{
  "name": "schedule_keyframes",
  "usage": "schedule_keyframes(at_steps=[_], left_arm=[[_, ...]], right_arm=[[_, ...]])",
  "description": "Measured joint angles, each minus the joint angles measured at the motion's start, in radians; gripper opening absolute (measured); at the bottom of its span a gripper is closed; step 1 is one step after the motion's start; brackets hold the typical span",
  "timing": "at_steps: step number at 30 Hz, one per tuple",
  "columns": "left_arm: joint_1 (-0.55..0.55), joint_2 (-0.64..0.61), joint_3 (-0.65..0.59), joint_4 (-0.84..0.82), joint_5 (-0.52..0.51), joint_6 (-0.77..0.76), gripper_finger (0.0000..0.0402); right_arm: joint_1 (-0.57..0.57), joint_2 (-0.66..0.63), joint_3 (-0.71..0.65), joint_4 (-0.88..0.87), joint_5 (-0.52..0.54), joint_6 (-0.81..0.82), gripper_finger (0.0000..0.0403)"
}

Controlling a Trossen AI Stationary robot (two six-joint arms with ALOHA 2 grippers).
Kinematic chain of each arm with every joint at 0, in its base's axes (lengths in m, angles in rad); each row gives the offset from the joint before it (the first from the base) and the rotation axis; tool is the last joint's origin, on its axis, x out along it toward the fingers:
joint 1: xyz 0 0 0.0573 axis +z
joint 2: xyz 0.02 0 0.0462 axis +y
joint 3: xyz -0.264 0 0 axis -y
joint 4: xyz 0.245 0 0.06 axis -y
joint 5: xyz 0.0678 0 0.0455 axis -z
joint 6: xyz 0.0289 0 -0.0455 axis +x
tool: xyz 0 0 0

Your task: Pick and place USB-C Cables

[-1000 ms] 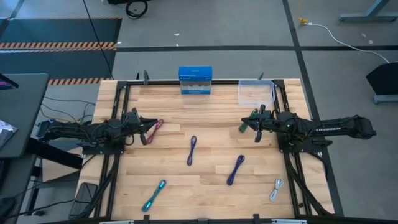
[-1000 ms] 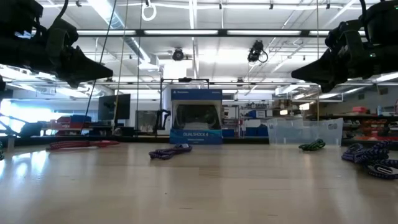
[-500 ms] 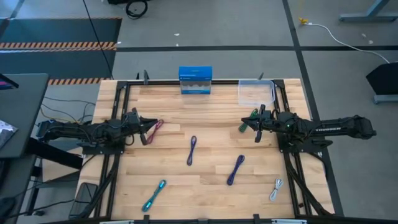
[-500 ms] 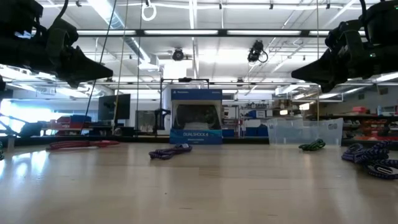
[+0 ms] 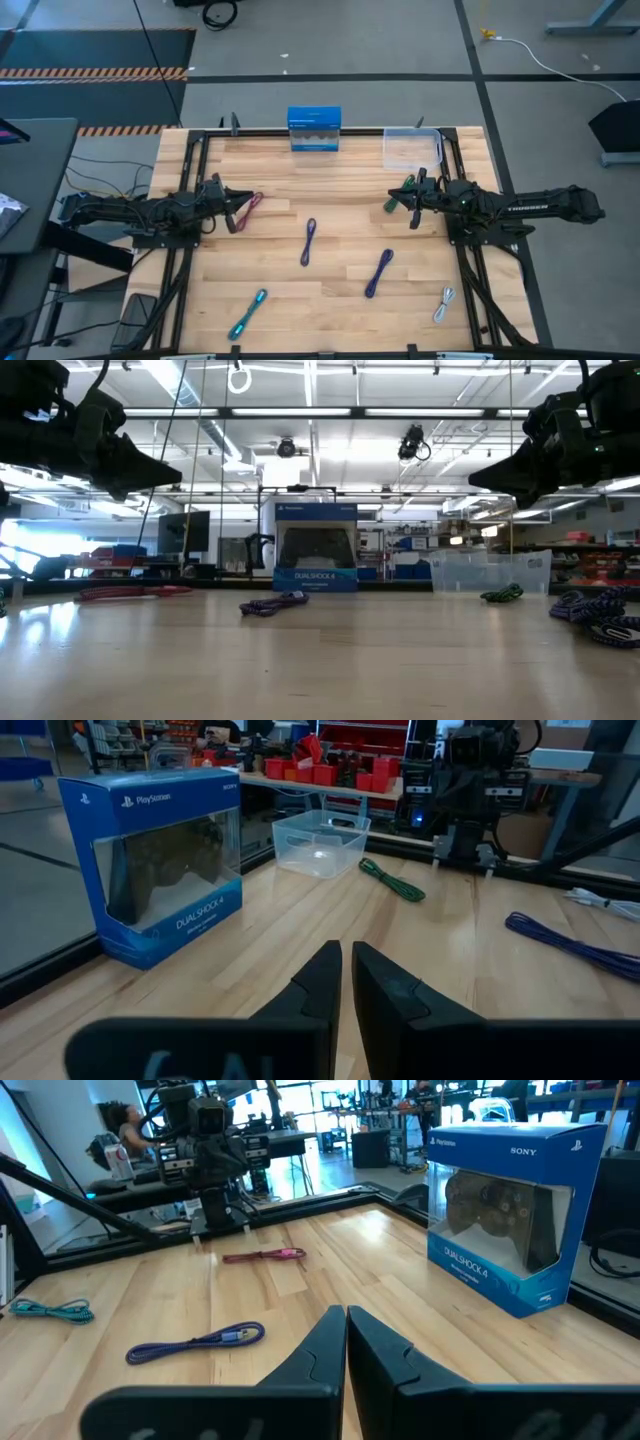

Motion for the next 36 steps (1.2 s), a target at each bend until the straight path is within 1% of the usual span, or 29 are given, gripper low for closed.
schedule_keyframes(at_steps=[4,10,13,16,21,23,25,27,29,31,33,36], left_arm=[[0.0,0.0,0.0,0.002,0.0,-0.002,0.0036],[0.0,0.0,0.0,0.006,0.0,-0.041,0.0036],[-0.001,0.0,0.0,0.007,0.0,-0.125,0.0036],[-0.001,0.0,0.0,-0.009,0.0,-0.183,0.0036],[-0.001,0.0,0.0,-0.007,0.0,-0.184,0.0036],[-0.001,0.0,0.0,-0.007,0.0,-0.185,0.0036],[-0.001,0.0,0.0,-0.006,0.0,-0.185,0.0036],[-0.001,0.0,0.0,0.007,0.0,-0.184,0.0036],[-0.001,0.0,0.0,0.04,0.0,-0.183,0.0037],[-0.001,0.0,0.0,0.076,0.01,-0.183,0.0037],[-0.001,0.0,0.0,0.099,0.041,-0.183,0.0037],[-0.001,0.0,0.0,0.095,0.085,-0.183,0.0038]], right_arm=[[0.0,0.0,0.0,0.0,0.0,-0.068,0.0019],[0.0,0.0,0.0,0.003,0.0,-0.077,0.0019],[0.0,0.0,0.0,0.06,0.0,-0.06,0.0019],[0.0,0.0,0.0,0.148,0.0,0.013,0.0019],[0.0,0.0,0.0,0.322,0.0,0.21,0.0019],[0.0,-0.001,0.0,0.355,0.0,0.272,0.0019],[0.0,0.0,0.0,0.359,0.0,0.294,0.0019],[0.0,0.0,0.0,0.36,0.01,0.281,0.0019],[0.0,0.006,0.0,0.368,0.059,0.264,0.0019],[0.0,0.015,0.0,0.355,0.08,0.261,0.0019],[0.007,0.036,0.0,0.331,0.059,0.246,0.0022],[0.034,0.079,0.0,0.307,0.02,0.228,0.0037]])
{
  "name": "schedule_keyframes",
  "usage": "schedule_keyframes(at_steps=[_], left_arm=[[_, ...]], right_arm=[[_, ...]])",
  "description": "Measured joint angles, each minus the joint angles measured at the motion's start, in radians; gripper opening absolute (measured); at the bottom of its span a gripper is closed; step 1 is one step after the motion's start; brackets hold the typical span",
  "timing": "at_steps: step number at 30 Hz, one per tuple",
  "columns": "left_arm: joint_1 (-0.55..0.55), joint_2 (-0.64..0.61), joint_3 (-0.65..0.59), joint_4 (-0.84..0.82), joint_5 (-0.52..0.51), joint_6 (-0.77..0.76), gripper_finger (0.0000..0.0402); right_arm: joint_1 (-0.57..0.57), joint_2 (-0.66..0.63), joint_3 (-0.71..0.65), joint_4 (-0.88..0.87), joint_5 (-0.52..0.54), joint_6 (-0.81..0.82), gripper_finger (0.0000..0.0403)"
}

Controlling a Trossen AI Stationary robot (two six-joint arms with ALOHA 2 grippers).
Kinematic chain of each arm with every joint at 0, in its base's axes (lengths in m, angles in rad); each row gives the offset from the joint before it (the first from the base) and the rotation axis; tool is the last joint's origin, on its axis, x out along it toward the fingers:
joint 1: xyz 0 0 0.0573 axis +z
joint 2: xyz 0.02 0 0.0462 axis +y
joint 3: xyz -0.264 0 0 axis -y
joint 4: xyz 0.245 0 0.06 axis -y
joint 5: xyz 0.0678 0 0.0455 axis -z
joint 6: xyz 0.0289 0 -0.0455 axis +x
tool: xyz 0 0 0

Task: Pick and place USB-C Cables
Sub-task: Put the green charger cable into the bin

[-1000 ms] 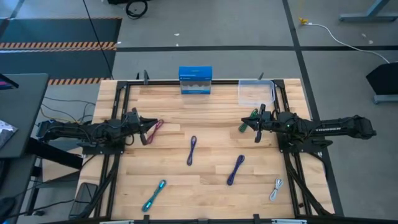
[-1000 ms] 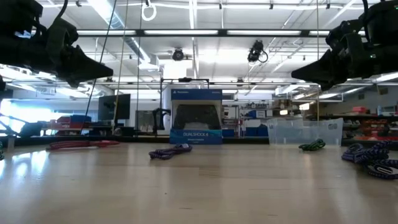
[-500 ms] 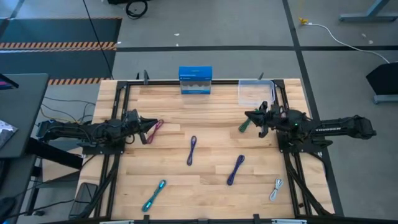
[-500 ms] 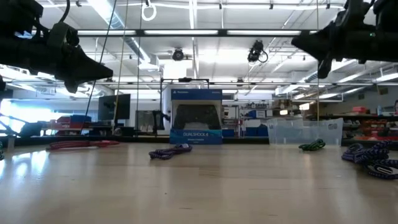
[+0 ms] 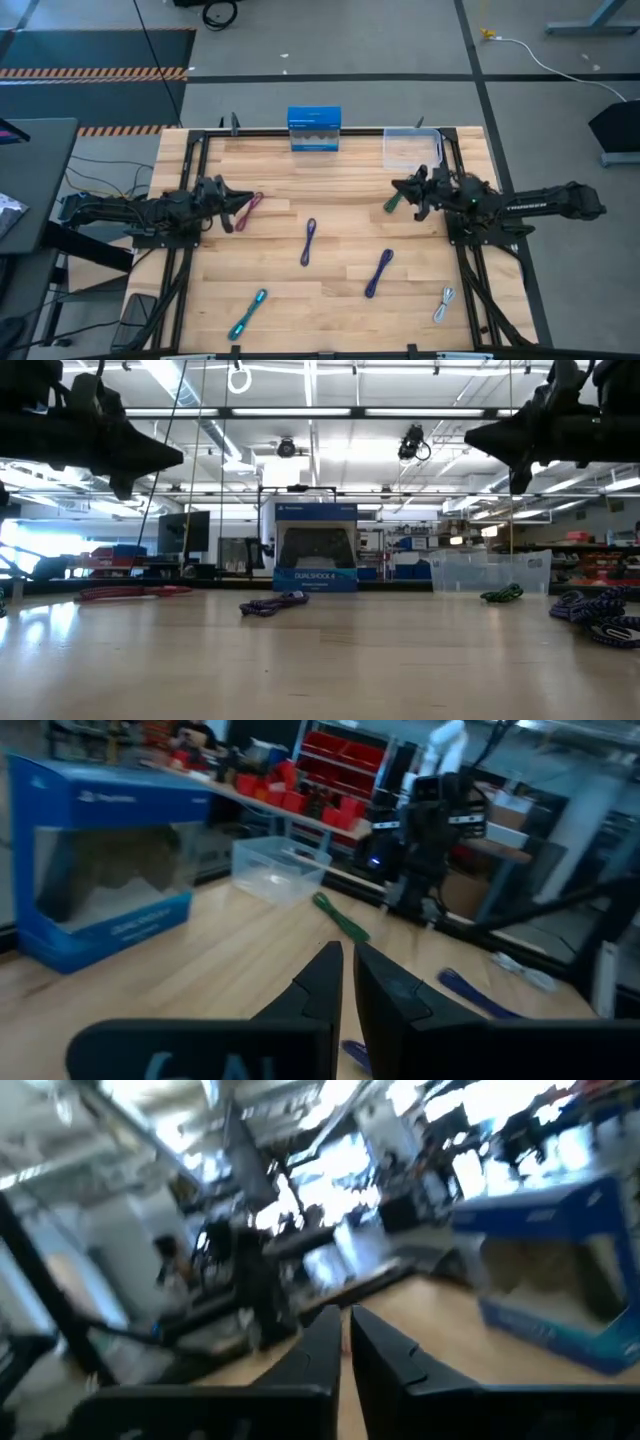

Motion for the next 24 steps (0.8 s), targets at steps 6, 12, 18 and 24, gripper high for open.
schedule_keyframes(at_steps=[6,12,18,24], left_arm=[[0.0,0.0,0.0,-0.008,0.055,0.061,0.0081],[0.0,0.0,0.056,-0.012,0.092,0.212,0.0165],[0.001,0.027,0.177,-0.091,0.06,0.352,0.0205],[0.02,0.117,0.324,-0.307,0.045,0.365,0.0193]], right_arm=[[0.073,0.127,0.011,-0.029,0.063,-0.134,0.0109],[0.098,0.265,0.186,-0.254,0.176,-0.353,0.0181],[0.062,0.417,0.502,-0.65,0.206,-0.514,0.021],[-0.003,0.548,0.771,-0.981,0.196,-0.602,0.0209]])
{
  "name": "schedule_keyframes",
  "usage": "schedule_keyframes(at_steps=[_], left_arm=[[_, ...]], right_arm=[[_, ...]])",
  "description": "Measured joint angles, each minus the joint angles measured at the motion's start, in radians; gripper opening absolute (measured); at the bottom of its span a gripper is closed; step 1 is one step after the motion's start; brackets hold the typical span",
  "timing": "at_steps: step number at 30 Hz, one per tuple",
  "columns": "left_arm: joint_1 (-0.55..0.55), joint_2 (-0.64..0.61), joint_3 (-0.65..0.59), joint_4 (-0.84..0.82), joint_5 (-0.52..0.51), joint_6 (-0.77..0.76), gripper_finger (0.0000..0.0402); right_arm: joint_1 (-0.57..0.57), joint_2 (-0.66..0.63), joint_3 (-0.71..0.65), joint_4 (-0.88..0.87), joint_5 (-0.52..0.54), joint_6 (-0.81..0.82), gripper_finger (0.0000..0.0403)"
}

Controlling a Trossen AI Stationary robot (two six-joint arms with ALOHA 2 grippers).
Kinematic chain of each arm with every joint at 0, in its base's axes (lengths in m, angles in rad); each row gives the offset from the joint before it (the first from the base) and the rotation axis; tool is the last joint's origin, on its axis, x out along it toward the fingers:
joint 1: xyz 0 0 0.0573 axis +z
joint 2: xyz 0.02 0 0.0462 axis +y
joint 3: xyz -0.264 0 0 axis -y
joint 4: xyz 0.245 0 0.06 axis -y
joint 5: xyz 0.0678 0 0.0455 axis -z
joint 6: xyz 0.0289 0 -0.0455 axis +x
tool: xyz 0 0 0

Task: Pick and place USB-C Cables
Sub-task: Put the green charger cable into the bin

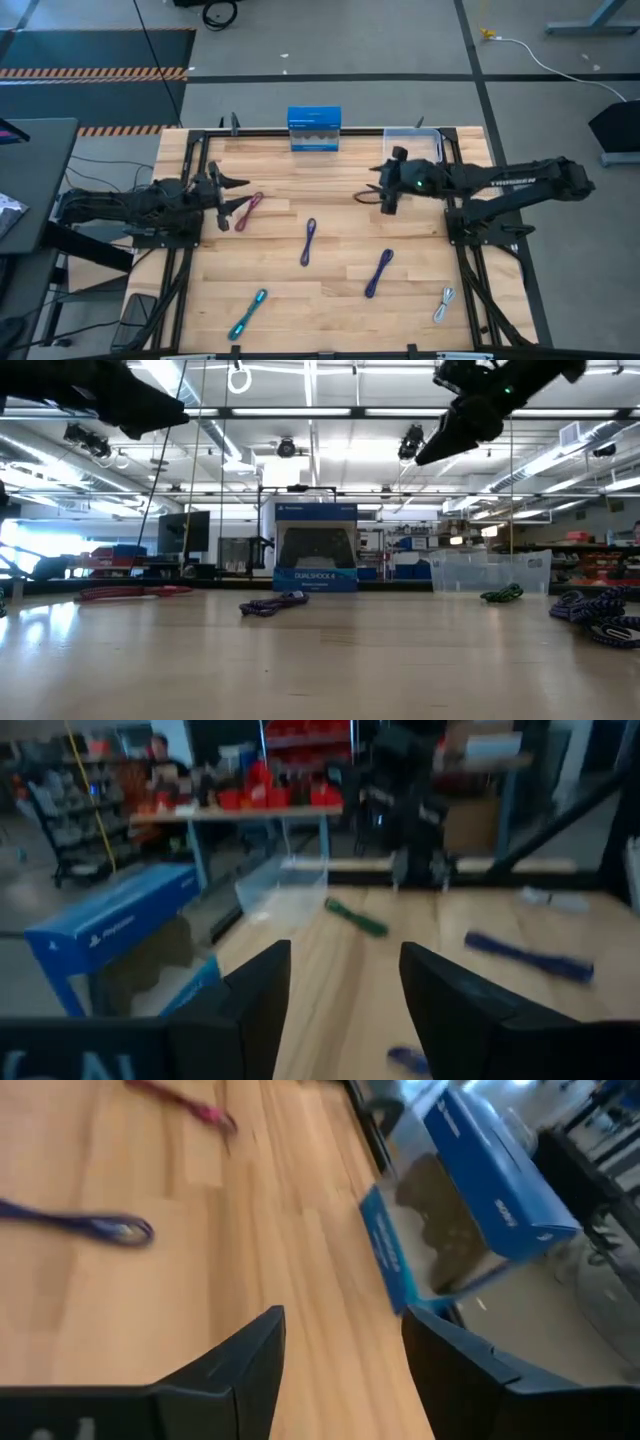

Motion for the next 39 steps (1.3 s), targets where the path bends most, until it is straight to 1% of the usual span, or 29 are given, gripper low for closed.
schedule_keyframes(at_steps=[4,6,8,10,13,16,18,20,23,27,31,33,39], left_arm=[[0.067,0.094,0.097,-0.161,-0.001,-0.027,0.0174],[0.107,0.142,0.132,-0.181,0.0,-0.023,0.0167],[0.15,0.19,0.157,-0.185,0.03,-0.003,0.0161],[0.198,0.245,0.186,-0.181,0.085,0.006,0.0157],[0.275,0.334,0.219,-0.183,0.183,0.011,0.0156],[0.339,0.431,0.245,-0.185,0.287,0.011,0.0157],[0.367,0.493,0.262,-0.182,0.349,0.041,0.0157],[0.378,0.545,0.268,-0.166,0.38,0.091,0.0157],[0.378,0.607,0.268,-0.096,0.384,0.137,0.0158],[0.378,0.66,0.269,-0.017,0.384,0.198,0.0158],[0.378,0.681,0.269,0.004,0.384,0.327,0.0158],[0.378,0.684,0.269,0.014,0.385,0.368,0.0158],[0.378,0.684,0.269,0.126,0.384,0.397,0.0158]], right_arm=[[-0.08,0.079,0.129,-0.173,-0.012,-0.042,0.021],[-0.132,0.122,0.175,-0.261,-0.042,-0.06,0.0212],[-0.181,0.167,0.21,-0.336,-0.08,-0.07,0.0212],[-0.22,0.216,0.234,-0.413,-0.111,-0.104,0.0213],[-0.25,0.294,0.249,-0.527,-0.12,-0.183,0.0214],[-0.26,0.359,0.25,-0.616,-0.111,-0.244,0.0218],[-0.258,0.397,0.25,-0.66,-0.101,-0.277,0.0223],[-0.252,0.428,0.25,-0.689,-0.1,-0.29,0.023],[-0.245,0.464,0.25,-0.696,-0.104,-0.291,0.0243],[-0.227,0.501,0.249,-0.707,-0.118,-0.292,0.0264],[-0.204,0.531,0.227,-0.715,-0.138,-0.315,0.028],[-0.197,0.537,0.212,-0.71,-0.139,-0.316,0.0284],[-0.2,0.533,0.18,-0.7,-0.139,-0.294,0.0284]])
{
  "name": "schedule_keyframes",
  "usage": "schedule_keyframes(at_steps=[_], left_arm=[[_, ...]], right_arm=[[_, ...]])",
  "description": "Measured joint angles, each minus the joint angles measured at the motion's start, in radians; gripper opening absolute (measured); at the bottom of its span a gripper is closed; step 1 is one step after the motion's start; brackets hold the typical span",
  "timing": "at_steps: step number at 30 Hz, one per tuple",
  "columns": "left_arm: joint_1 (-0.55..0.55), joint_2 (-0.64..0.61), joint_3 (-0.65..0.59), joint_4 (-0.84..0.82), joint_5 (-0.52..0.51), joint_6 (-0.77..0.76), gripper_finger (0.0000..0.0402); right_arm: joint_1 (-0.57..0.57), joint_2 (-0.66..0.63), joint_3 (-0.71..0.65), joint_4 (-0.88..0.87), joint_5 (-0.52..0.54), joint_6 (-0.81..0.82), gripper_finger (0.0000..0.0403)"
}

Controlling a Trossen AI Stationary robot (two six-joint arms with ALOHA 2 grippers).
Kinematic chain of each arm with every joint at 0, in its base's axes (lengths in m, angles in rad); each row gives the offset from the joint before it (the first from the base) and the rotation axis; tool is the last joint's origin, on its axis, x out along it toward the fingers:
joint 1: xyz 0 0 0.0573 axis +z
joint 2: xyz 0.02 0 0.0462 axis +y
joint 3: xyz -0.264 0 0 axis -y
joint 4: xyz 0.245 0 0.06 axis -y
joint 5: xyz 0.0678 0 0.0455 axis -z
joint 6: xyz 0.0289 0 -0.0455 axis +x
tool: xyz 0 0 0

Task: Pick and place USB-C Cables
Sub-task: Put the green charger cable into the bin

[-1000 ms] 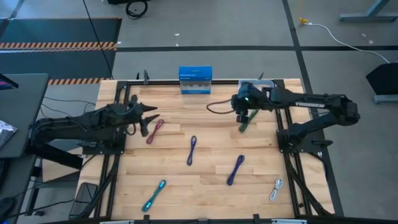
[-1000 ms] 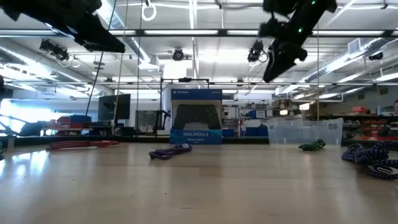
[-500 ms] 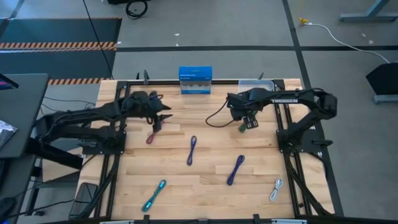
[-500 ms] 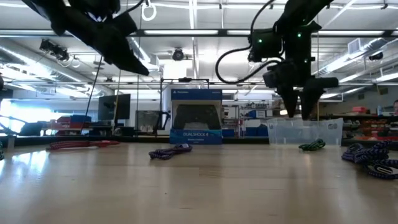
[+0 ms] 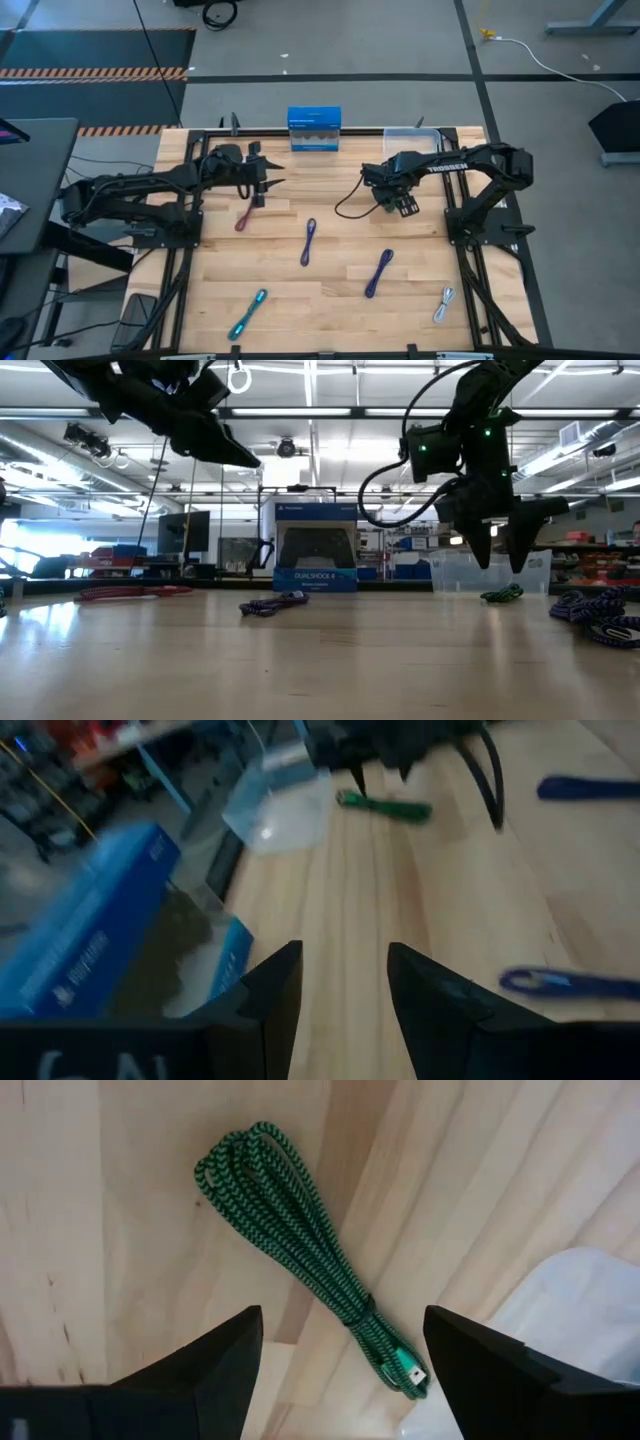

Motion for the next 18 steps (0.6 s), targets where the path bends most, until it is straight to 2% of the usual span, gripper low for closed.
schedule_keyframes(at_steps=[11,18], left_arm=[[0.0,-0.001,0.0,-0.002,0.0,0.015,0.0158],[0.0,-0.001,0.0,-0.022,0.0,-0.049,0.0158]], right_arm=[[-0.032,0.006,-0.099,0.161,0.015,-0.008,0.0282],[-0.034,0.005,-0.157,0.221,0.013,-0.009,0.0274]])
